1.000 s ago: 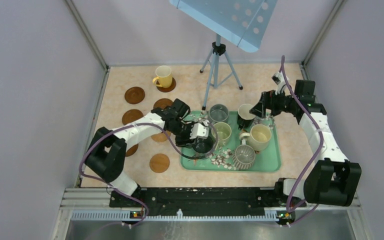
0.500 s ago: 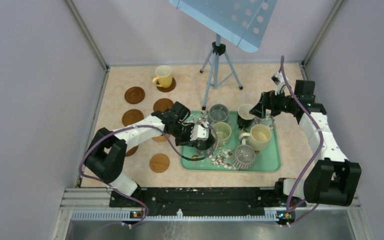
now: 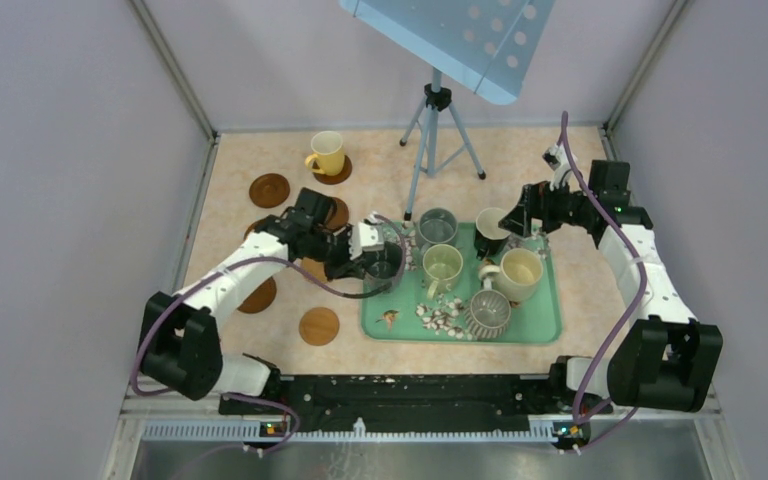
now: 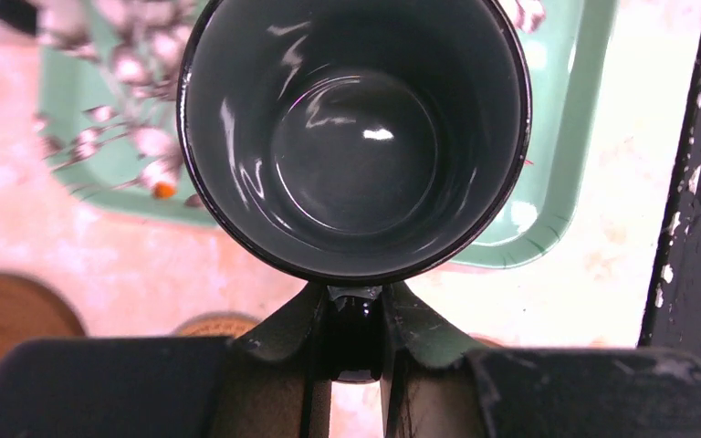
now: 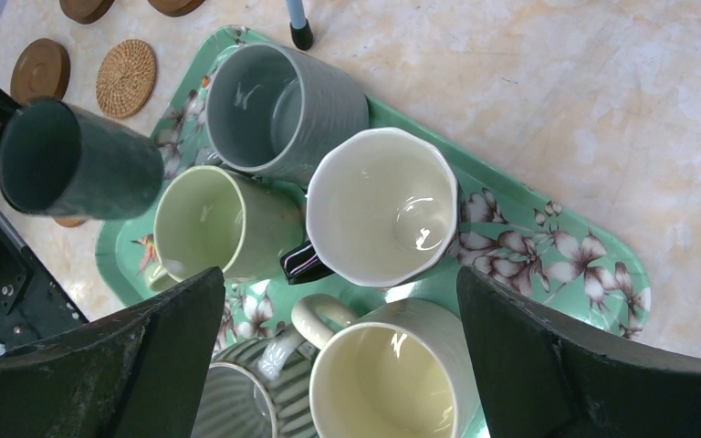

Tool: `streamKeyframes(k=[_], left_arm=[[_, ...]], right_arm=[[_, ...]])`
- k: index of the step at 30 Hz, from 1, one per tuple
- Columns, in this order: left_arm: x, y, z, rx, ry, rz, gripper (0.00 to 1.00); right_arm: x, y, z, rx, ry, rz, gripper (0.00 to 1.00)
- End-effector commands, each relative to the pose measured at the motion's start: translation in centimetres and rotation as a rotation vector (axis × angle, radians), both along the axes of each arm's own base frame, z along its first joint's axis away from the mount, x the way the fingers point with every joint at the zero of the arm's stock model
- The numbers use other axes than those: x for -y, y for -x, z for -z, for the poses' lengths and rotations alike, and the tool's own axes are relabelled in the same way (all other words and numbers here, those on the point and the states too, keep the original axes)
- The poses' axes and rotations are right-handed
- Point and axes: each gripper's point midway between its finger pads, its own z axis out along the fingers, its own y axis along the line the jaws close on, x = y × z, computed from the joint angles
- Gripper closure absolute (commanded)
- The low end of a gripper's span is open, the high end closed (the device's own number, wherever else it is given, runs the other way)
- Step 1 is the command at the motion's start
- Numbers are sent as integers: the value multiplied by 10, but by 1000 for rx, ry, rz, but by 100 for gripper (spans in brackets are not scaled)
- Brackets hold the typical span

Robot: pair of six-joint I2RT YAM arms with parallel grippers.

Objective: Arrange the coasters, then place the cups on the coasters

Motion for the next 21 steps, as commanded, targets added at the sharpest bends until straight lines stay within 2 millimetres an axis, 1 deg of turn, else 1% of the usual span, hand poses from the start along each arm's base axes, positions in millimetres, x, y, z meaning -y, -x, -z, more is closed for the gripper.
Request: streamKeyframes(k=[1, 6, 10, 16, 20, 21], left_arm=[[-2, -29, -70, 90, 204, -64, 100], [-35, -69, -91, 156, 255, -208, 100], [-58, -97, -98, 222, 269, -312, 100], [-94, -138, -96, 305, 235, -434, 100], [-110, -162, -86, 317, 215, -474, 100], [-119, -168, -83, 315, 212, -496, 100]], right_arm=[[0, -7, -14, 53, -4, -22, 4], [0, -7, -14, 53, -5, -22, 4], [0, -7, -14, 53, -4, -23, 4], [0, -8, -11, 44, -5, -24, 4], [0, -7, -10, 38, -6, -26, 4], [0, -8, -9, 36, -6, -27, 4]])
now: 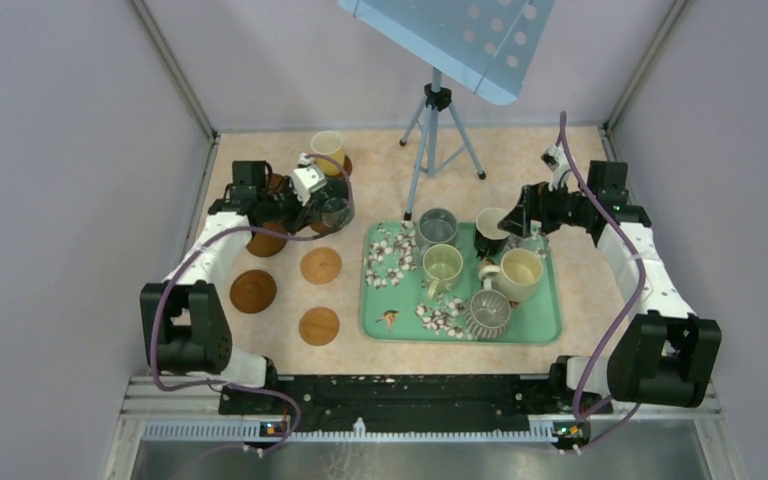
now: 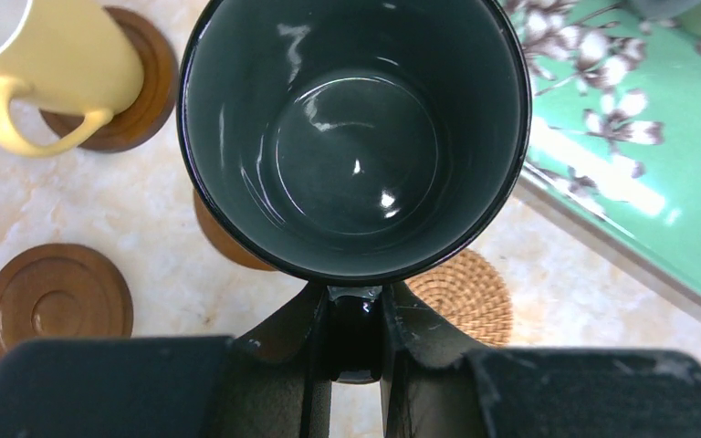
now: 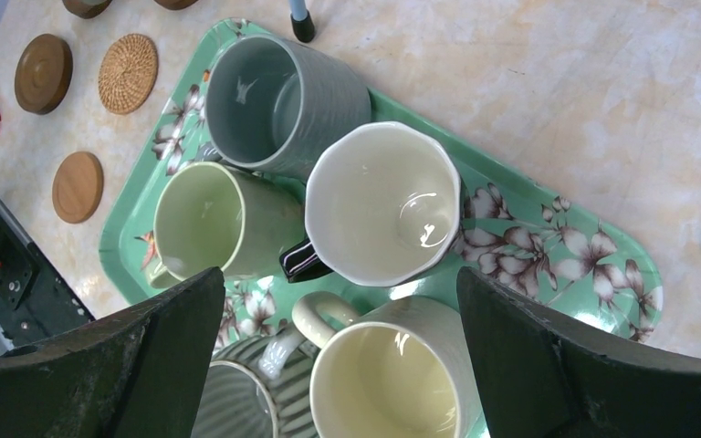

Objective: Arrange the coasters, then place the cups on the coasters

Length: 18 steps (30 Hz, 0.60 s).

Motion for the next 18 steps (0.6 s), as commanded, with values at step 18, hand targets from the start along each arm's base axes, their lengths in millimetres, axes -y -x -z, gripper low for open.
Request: streamKeyframes(k=[18], left_arm=[[-39, -77, 22, 32, 42, -160, 100]], right_arm=[[1, -10, -9, 40, -1, -23, 4]])
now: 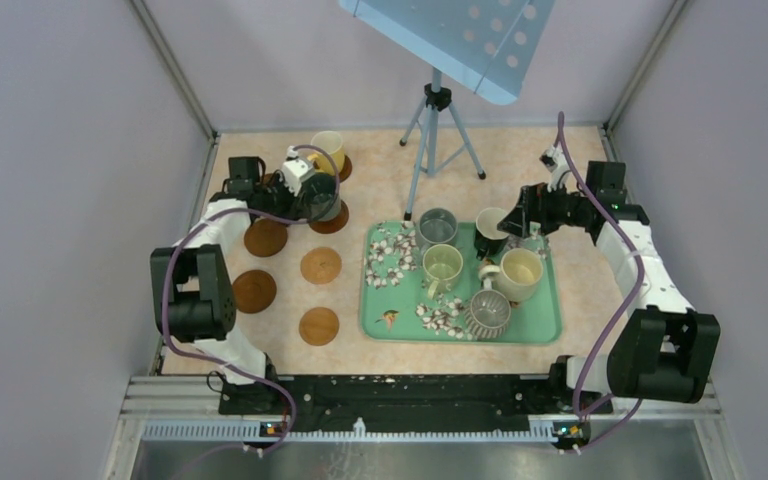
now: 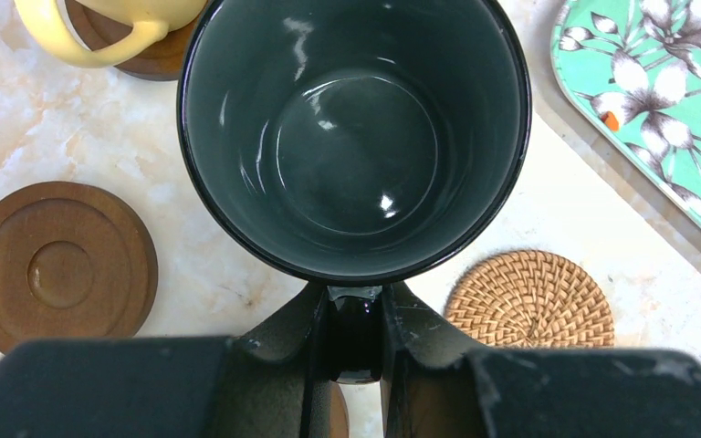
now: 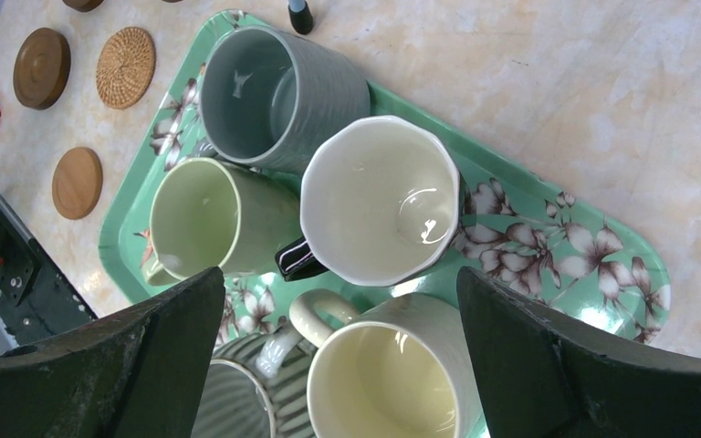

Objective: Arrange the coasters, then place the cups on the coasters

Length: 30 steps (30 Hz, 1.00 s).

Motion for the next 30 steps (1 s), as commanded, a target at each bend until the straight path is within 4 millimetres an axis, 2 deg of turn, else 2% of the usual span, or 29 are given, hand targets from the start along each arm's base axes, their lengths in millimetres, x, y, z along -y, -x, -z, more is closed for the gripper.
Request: streamKeyframes(k=[1, 8, 18, 30], left_arm=[[4, -28, -22, 111, 34, -4, 100], [4, -35, -12, 75, 44, -17, 100], [2, -31, 5, 37, 35, -43, 100], [9, -31, 11, 30, 33, -44, 96]], right_arm=[[1, -10, -15, 59, -2, -18, 4], [1, -9, -15, 57, -1, -17, 4], [1, -9, -15, 59, -1, -17, 4], [1, -10, -15, 59, 0, -16, 4]])
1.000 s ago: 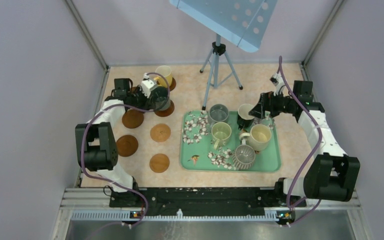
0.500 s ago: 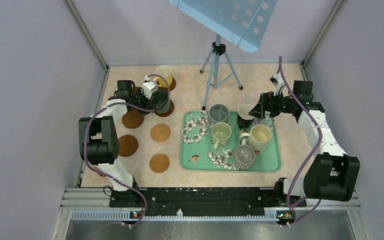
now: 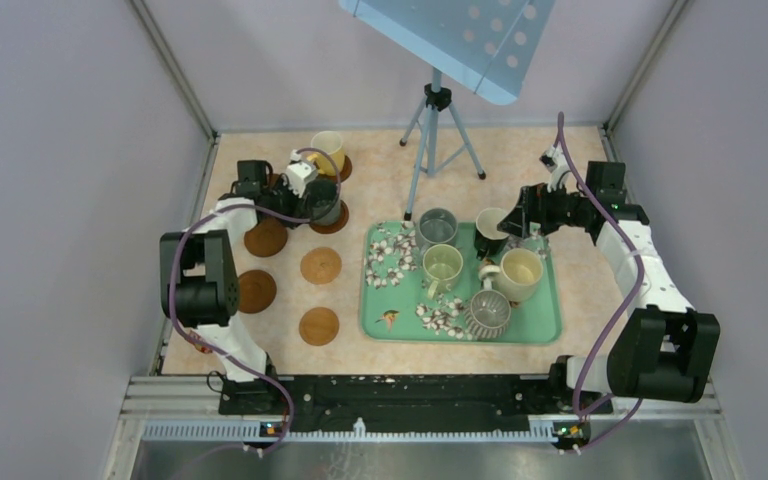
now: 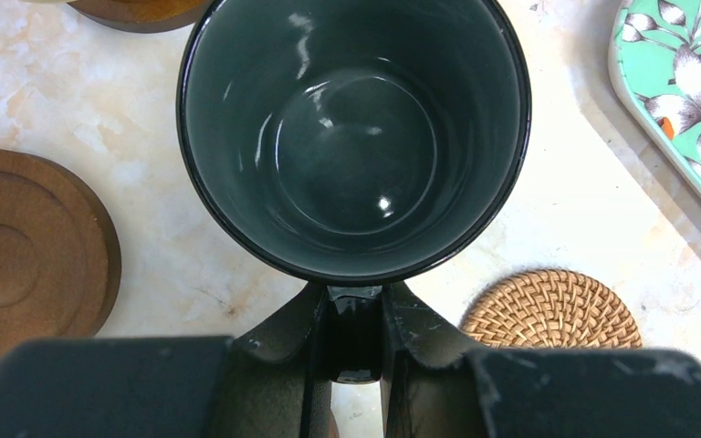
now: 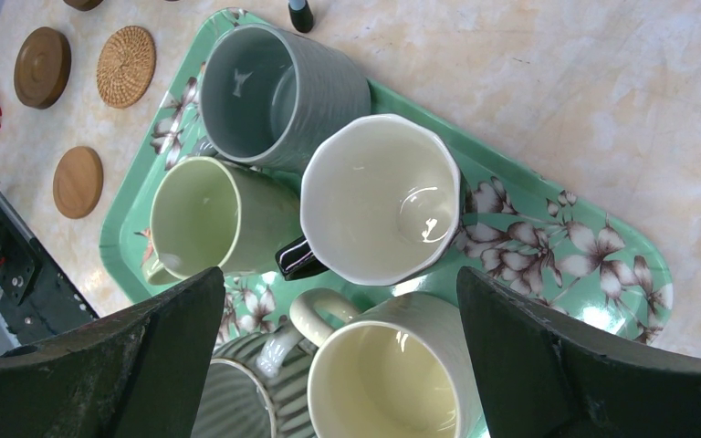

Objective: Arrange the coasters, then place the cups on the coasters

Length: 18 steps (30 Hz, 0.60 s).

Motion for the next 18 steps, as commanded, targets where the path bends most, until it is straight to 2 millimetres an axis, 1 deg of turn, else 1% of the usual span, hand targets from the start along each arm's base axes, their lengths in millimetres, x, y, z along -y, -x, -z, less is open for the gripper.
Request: streamKeyframes(k=[1, 4, 8, 11, 14, 18], left_arm=[[9, -18, -23, 104, 18, 26, 96], [10, -16, -22, 101, 16, 28, 94], [11, -13, -21, 93, 7, 26, 88], [10, -10, -23, 93, 5, 25, 73], [10, -5, -26, 95, 0, 24, 61], [9, 1, -31, 98, -8, 21, 48]], right_arm=[[2, -10, -17, 68, 3, -14, 4], [2, -10, -18, 71, 4, -15, 4], [2, -9, -18, 69, 4, -15, 4], [2, -9, -18, 71, 4, -15, 4], [2, -9, -18, 71, 4, -15, 4], [2, -9, -19, 72, 4, -14, 4]])
